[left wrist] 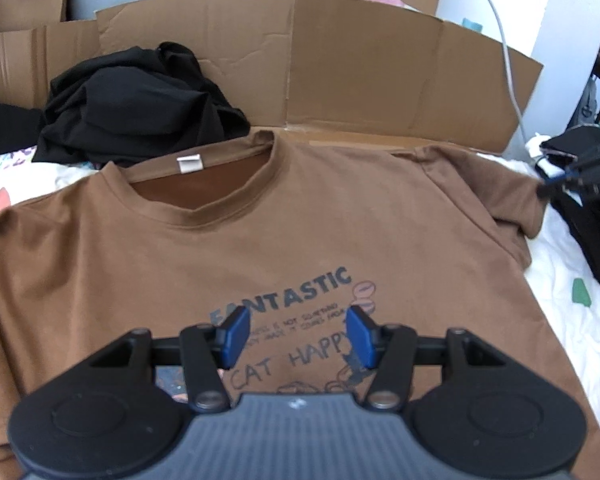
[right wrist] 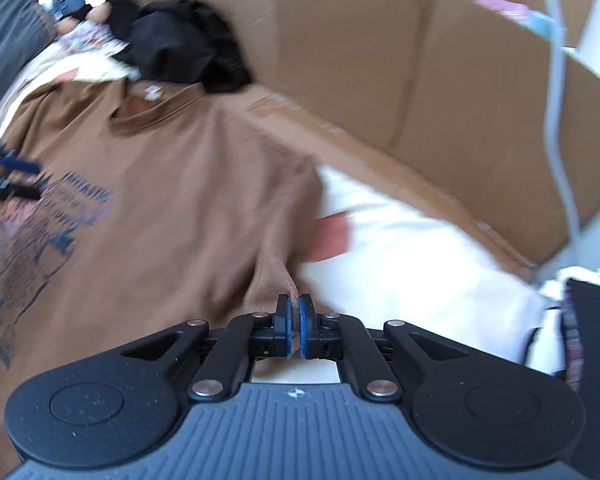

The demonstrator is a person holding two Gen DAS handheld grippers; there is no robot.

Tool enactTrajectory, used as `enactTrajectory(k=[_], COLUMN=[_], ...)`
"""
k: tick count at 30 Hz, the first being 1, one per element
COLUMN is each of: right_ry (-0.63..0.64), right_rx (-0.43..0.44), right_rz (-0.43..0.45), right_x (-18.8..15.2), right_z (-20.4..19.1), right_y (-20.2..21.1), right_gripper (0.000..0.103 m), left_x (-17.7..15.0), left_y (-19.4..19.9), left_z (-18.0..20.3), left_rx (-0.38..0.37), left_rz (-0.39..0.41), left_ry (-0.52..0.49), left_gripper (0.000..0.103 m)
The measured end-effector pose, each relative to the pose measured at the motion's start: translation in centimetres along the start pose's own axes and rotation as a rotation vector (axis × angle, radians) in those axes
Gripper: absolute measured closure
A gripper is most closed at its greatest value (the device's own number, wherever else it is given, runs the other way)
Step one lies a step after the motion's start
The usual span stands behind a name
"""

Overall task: Fold clothes
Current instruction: 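Smooth the shirt sleeve with the right tool while the left tool hovers open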

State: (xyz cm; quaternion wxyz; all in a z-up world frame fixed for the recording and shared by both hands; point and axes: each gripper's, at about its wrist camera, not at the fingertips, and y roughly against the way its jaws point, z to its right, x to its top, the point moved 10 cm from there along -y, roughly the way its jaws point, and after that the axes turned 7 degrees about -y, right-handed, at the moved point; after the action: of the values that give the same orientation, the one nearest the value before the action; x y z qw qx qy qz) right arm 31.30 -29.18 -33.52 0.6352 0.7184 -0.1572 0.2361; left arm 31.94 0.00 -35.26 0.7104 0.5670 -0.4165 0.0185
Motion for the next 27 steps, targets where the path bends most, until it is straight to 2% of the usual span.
enactTrajectory(k=[3,9,17,21,25,27], right_ry=[-0.044,-0.107,-0.125,-0.176,-0.191,-0.213], right_rx=[-0.043,-0.096,-0.171,-0.204,-0.23,-0.225], right_rz=[0.028,0.027,0.042,0.051,0.069,0.08], right_x=[1.6,3.2,5.2,4.9,3.9,3.4], right_z=[3.0,7.4,9.1,9.6,9.8,9.9], right_y=[0.5,-0.6,-2.1,-2.5,-1.4,-0.6], right_gripper=[0.099,0.099,0.098,0.083,0.058,0.057], left_x=[0.0,0.1,-0.5,-0.7,-0.7,-0.6], left_y=[-0.3,-0.5,-0.5,-0.4,0.0,0.2], left_z=[0.2,0.0,-0.3,-0.3,-0.2,-0.2], left_rx=[-0.005,-0.008,-0.011,-0.014,-0.02,-0.023], left_rz=[-0.003,-0.003,-0.014,-0.02,-0.014,-0.009], left_ry=[-0.003,-0.002,0.027,0.032,0.023,0.028], left_gripper=[0.046,0.046,0.045,0.045,0.044,0.044])
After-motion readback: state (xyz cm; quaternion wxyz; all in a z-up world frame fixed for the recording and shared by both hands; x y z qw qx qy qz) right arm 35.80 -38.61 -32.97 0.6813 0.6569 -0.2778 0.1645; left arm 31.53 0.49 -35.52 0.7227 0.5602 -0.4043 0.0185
